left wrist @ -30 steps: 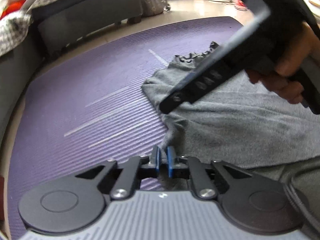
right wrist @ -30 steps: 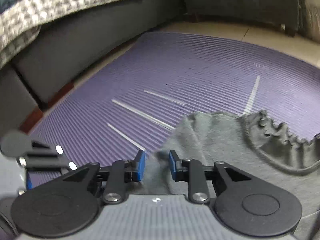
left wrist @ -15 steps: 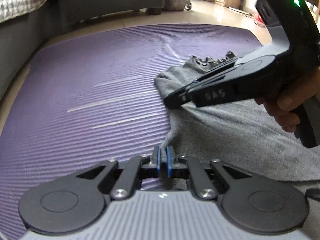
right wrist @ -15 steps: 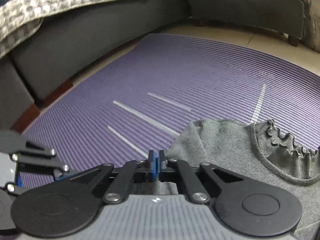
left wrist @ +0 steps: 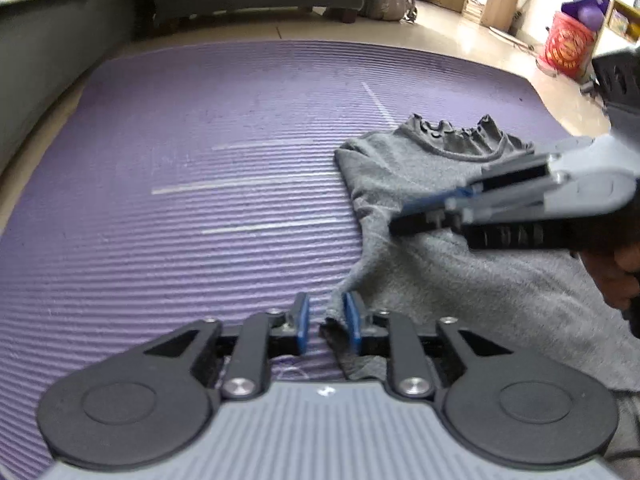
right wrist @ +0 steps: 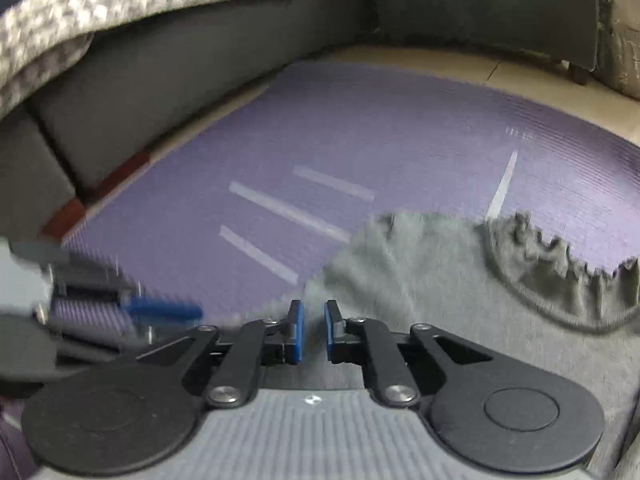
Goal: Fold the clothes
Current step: 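Lift both grippers off and move the right gripper to the sleeve cuff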
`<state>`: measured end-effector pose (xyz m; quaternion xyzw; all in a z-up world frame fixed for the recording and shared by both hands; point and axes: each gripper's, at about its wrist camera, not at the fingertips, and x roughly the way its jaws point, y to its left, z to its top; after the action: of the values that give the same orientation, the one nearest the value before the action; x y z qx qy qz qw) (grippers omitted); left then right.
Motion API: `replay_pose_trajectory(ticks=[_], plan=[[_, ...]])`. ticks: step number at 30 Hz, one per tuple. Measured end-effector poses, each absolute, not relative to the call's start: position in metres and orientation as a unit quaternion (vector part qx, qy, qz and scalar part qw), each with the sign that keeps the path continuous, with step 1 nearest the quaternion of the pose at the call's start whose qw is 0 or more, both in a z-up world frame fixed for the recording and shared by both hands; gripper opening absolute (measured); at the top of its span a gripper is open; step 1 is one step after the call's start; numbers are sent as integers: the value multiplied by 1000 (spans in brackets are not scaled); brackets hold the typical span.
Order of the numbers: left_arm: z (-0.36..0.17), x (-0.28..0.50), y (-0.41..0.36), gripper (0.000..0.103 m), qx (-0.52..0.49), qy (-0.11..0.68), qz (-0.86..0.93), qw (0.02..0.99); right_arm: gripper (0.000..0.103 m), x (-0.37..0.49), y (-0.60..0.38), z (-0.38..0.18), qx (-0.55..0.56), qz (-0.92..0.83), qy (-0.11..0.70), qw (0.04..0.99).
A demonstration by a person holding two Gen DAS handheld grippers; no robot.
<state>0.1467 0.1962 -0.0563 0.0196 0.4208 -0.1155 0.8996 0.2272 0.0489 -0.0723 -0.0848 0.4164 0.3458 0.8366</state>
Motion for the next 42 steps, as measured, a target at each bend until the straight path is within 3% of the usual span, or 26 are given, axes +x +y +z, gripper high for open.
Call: replay_pose_trajectory(ticks=[2,6,7,11,19,27,29,38,42], plan=[[-53,145,197,27,21,412,-113,904,11,226,54,-75,-85,342,413,840],[-44,141,197,16,11,378,-123,918,12,231,67,-76,-79,340,410,843],[-41,140,194,18,21,368,-134,920,12,231,68,-75,-76,340,411,843],[-35,137,182,18,95,357,-113,922,27,224,43,-54,-51,326,403,854],[-30,147,153,18,81,341,-171,921,27,210,-50,-33,-116,242,394,879],[-63,157,139,19,113,397,-156,898,26,204,-139,-41,-98,167,430,882],[-63,158,147,11,94,398,-147,901,27,204,-150,-46,-100,154,431,883],[-64,153,143,11,119,406,-134,896,30,204,-170,-46,-92,139,442,882],[-61,154,147,13,84,416,-136,895,30,200,-168,-29,-99,144,438,882]])
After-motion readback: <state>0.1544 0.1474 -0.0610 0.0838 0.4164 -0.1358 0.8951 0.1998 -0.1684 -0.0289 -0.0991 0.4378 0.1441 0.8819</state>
